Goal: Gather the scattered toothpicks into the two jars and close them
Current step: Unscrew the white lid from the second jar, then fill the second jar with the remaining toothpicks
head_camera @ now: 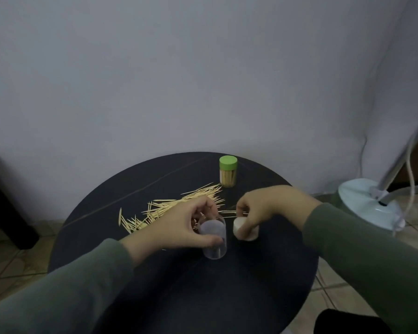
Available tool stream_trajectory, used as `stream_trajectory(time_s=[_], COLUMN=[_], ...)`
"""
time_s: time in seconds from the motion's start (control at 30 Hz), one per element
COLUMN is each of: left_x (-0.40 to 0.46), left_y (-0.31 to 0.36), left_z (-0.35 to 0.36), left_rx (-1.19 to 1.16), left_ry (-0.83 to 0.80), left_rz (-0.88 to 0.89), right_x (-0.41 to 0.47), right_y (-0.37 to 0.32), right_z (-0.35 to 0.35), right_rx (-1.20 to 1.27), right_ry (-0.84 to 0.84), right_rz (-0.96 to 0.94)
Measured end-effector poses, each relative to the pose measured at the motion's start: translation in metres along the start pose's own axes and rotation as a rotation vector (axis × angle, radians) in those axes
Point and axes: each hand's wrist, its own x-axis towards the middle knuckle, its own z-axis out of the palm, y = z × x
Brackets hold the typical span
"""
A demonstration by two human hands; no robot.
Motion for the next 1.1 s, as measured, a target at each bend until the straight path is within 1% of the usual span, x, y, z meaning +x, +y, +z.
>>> stream_trajectory(time_s=[0.1, 0.2, 0.3, 0.37, 0.47, 0.53, 0.6, 0.7, 0.77, 0.93, 1.1], left_x=[0.0, 0.002, 0.001, -0.001, -0.002, 0.001, 0.004, 0.011, 0.016, 0.026, 0.033], left_y=[0.0, 0.003, 0.002, -0.002, -0.014, -0.027, -0.037, -0.041, -0.042, -0.049, -0.048], left_z=[0.007, 0.011, 0.002, -0.005, -0.016, -0.022, -0.025, -0.024, -0.02, -0.014, -0.009], left_rx=[0.05, 0.089, 0.093, 0.103, 0.161, 0.264, 0.397, 0.502, 0.52, 0.505, 0.507], left_ry=[-0.029, -0.06, -0.12, -0.082, 0.036, 0.021, -0.05, -0.141, -0.154, -0.115, -0.056], left_rz=[-0.023, -0.05, -0.016, 0.032, 0.011, -0.03, -0.048, -0.107, -0.112, -0.108, -0.156], right_x=[0.002, 0.002, 0.0, 0.001, 0.01, 0.019, 0.029, 0.041, 0.046, 0.054, 0.06], right_y=[-0.009, -0.014, -0.014, -0.012, -0.005, -0.002, 0.0, 0.002, 0.003, 0.001, 0.001], right_z=[0.008, 0.008, -0.002, -0.009, -0.009, -0.005, -0.001, 0.002, 0.001, -0.006, -0.008], right_rx=[-0.089, -0.12, -0.127, -0.108, -0.044, -0.032, -0.062, -0.107, -0.108, -0.104, -0.12], right_ry=[-0.048, -0.099, -0.154, -0.119, 0.031, 0.149, 0.229, 0.23, 0.217, 0.185, 0.176], right_rz=[0.039, 0.047, 0.076, 0.084, 0.059, 0.053, 0.069, 0.112, 0.139, 0.173, 0.129])
